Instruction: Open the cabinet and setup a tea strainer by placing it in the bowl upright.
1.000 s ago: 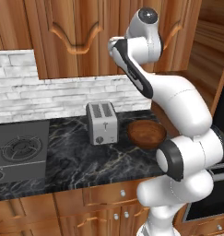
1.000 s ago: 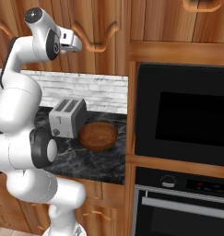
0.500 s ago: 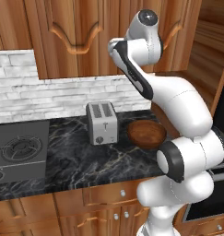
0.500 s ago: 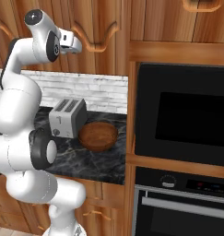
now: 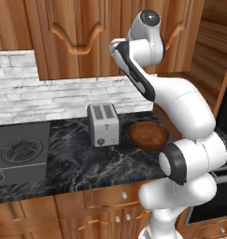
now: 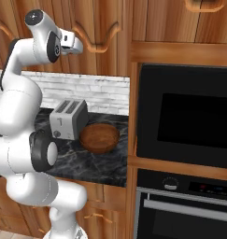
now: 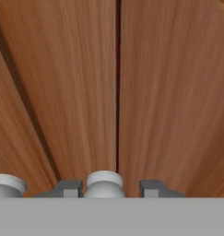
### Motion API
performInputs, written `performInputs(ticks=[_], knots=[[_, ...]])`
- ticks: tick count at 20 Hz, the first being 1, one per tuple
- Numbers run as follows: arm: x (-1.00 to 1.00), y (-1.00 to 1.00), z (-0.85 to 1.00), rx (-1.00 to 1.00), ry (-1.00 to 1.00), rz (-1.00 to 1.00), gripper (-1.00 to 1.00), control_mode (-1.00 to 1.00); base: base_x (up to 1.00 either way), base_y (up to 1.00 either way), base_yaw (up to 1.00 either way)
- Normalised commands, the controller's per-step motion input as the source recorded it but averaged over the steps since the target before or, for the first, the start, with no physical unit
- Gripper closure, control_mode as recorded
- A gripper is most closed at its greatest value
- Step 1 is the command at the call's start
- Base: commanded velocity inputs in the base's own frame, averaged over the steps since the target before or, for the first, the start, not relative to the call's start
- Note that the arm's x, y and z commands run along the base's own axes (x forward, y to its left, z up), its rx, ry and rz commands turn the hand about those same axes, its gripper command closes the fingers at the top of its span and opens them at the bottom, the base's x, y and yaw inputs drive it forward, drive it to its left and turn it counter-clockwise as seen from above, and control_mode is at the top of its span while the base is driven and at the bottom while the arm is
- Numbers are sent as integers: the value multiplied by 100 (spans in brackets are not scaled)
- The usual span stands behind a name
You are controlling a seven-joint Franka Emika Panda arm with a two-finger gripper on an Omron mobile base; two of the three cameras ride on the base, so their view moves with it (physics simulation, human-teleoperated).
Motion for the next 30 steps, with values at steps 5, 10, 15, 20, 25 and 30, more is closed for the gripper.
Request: performInputs(ticks=[5, 10, 15, 20, 25, 30], knots=[[0, 0, 0, 0, 0, 0, 100, -100, 0, 0, 0], [-30, 0, 0, 0, -1, 0, 100, -100, 0, 0, 0], [-78, -10, 2, 0, -1, 0, 100, -100, 0, 0, 0], [-87, -21, 7, 0, -1, 0, 100, -100, 0, 0, 0], [-74, -22, 7, 0, 0, 0, 100, -100, 0, 0, 0], [-71, -24, 8, 1, 0, 0, 100, -100, 0, 0, 0]])
